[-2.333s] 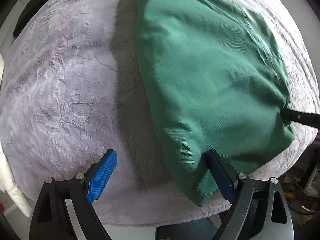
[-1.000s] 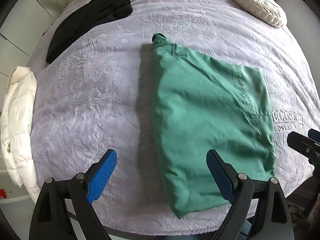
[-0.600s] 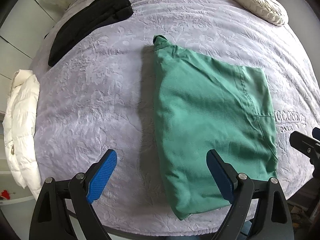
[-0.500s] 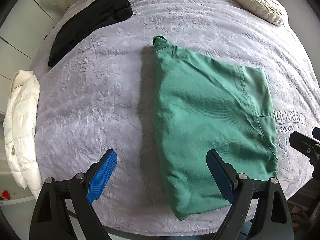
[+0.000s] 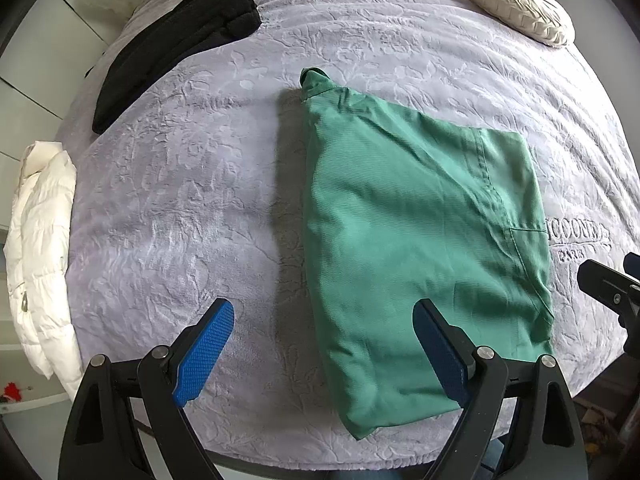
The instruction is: Fold large clothes
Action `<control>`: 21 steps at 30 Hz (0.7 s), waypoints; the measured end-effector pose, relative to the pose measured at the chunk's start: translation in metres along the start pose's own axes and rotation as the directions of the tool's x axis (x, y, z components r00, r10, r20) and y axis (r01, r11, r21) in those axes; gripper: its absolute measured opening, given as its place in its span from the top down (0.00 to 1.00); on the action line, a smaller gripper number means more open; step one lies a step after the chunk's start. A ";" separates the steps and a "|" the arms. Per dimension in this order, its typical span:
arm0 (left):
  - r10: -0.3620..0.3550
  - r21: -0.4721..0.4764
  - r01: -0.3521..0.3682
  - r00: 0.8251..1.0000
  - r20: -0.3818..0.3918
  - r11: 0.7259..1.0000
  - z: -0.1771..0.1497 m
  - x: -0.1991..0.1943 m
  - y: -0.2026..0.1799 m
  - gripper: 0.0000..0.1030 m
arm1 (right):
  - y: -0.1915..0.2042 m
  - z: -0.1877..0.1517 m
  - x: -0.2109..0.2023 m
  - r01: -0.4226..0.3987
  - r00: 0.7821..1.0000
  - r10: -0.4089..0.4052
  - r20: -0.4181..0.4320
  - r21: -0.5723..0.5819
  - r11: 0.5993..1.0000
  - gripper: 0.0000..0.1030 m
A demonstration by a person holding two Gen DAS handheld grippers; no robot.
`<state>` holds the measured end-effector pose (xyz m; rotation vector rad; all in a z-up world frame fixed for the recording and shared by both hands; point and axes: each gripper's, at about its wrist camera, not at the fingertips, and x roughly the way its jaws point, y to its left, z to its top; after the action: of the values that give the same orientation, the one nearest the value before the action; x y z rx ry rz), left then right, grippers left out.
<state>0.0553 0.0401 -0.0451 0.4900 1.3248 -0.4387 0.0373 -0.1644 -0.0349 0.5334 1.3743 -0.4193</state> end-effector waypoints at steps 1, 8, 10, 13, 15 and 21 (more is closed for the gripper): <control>0.000 0.001 0.000 1.000 -0.001 1.000 0.000 0.000 0.000 0.11 | 0.000 0.000 0.000 -0.001 1.000 0.001 -0.001 0.000 1.000 0.00; 0.003 0.003 -0.003 1.000 -0.001 1.000 0.000 0.001 -0.001 0.11 | 0.002 0.000 0.002 0.000 1.000 0.000 -0.006 0.002 1.000 0.00; 0.003 0.004 -0.003 1.000 -0.001 1.000 0.000 0.001 -0.001 0.11 | 0.002 -0.001 0.002 0.001 1.000 -0.001 -0.008 0.002 1.000 0.00; 0.004 0.004 -0.004 1.000 -0.002 1.000 0.000 0.001 -0.001 0.11 | 0.003 0.000 0.003 0.002 1.000 -0.002 -0.009 0.002 1.000 0.00; 0.004 0.007 -0.004 1.000 -0.002 1.000 0.001 0.002 0.000 0.11 | 0.004 -0.001 0.003 0.002 1.000 -0.002 -0.010 0.003 1.000 0.00; 0.005 0.010 -0.005 1.000 -0.004 1.000 0.002 0.003 0.001 0.11 | 0.005 -0.001 0.003 0.002 1.000 -0.001 -0.011 0.003 1.000 0.00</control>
<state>0.0584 0.0400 -0.0473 0.5028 1.3251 -0.4407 0.0398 -0.1602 -0.0373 0.5378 1.3849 -0.4202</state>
